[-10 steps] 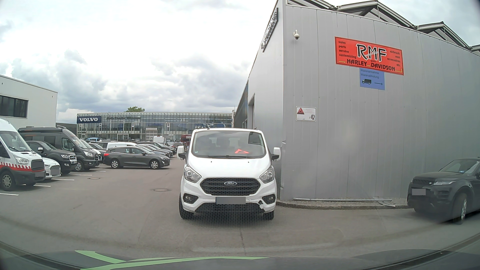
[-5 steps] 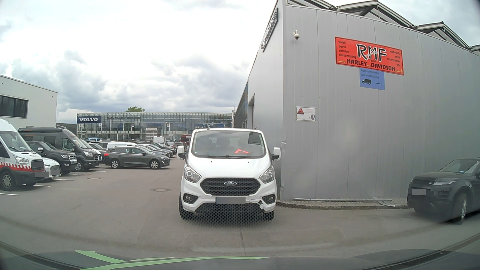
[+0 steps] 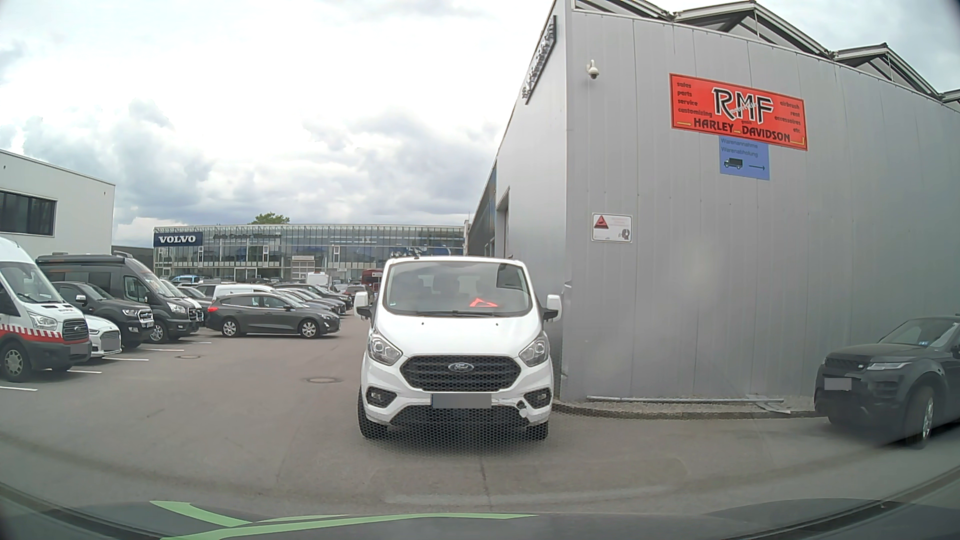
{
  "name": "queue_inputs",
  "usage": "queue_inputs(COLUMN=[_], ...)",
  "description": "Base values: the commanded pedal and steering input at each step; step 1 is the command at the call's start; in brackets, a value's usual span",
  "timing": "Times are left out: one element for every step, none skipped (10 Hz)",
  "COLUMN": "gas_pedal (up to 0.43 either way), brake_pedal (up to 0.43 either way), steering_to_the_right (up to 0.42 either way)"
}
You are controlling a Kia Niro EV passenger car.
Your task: Follow the waypoints while adhering to traffic rules and regulations
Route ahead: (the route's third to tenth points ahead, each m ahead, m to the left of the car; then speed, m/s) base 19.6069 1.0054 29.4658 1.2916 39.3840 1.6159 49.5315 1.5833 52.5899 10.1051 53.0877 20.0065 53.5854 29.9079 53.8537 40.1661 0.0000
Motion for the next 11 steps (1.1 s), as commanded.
queue_inputs(gas_pedal=[0.000, 0.000, 0.000, 0.000, 0.000, 0.000, 0.000, 0.000, 0.000, 0.000, 0.000], brake_pedal=[0.457, 0.457, 0.457, 0.457, 0.463, 0.463, 0.457, 0.463, 0.463, 0.457, 0.457], steering_to_the_right=[0.006, 0.005, 0.005, 0.006, 0.006, 0.006, 0.006, 0.006, 0.006, 0.006, 0.005])
